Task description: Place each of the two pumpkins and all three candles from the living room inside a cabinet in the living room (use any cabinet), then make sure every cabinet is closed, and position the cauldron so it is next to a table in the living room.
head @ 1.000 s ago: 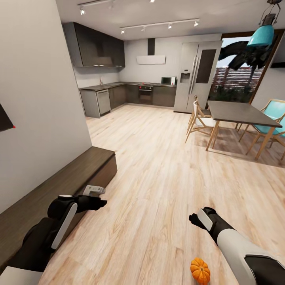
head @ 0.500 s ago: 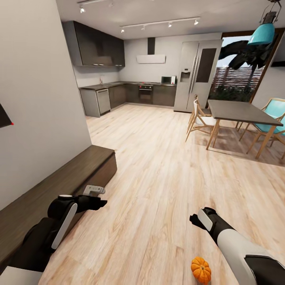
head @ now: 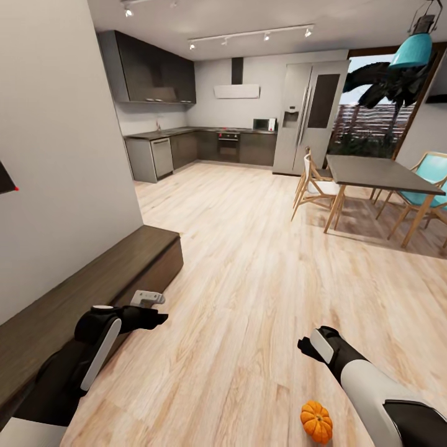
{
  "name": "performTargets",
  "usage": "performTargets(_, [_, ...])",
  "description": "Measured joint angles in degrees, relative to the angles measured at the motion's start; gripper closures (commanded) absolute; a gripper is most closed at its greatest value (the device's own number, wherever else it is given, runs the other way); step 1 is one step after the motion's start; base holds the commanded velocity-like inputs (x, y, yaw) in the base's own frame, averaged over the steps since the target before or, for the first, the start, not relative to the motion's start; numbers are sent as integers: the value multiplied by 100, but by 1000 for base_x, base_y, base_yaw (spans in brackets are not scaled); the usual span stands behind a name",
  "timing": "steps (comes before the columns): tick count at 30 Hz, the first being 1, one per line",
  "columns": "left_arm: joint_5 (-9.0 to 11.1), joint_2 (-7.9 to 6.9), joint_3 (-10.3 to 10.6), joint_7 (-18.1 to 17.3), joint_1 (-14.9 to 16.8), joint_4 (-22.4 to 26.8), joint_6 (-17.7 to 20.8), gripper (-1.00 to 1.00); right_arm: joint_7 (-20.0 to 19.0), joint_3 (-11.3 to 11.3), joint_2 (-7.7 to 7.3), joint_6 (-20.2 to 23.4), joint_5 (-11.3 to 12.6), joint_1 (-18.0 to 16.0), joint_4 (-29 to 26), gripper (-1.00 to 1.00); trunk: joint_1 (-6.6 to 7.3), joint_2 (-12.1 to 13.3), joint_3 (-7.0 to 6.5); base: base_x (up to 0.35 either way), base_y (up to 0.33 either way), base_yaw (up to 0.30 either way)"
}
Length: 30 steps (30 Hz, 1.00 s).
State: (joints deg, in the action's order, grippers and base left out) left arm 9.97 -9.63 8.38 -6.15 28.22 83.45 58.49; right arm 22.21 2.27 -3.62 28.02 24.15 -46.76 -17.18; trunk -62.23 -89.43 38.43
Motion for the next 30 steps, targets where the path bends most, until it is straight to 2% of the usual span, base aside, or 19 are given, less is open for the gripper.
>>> performTargets(20, [0,0,0,0,-3,15,9,-100,-10,10,19,-63,30,-1,17,-100,-439,-802,359,0,0,0])
performTargets(25, [0,-1,0,0,-1,18,9,-100,-6,7,26,-396,60,1,33,-100,-549,-1003,449,0,0,0])
performTargets(30, [0,-3,0,0,-1,18,9,-100,-36,33,15,-466,70,2,24,-100,-659,-1204,539,0,0,0])
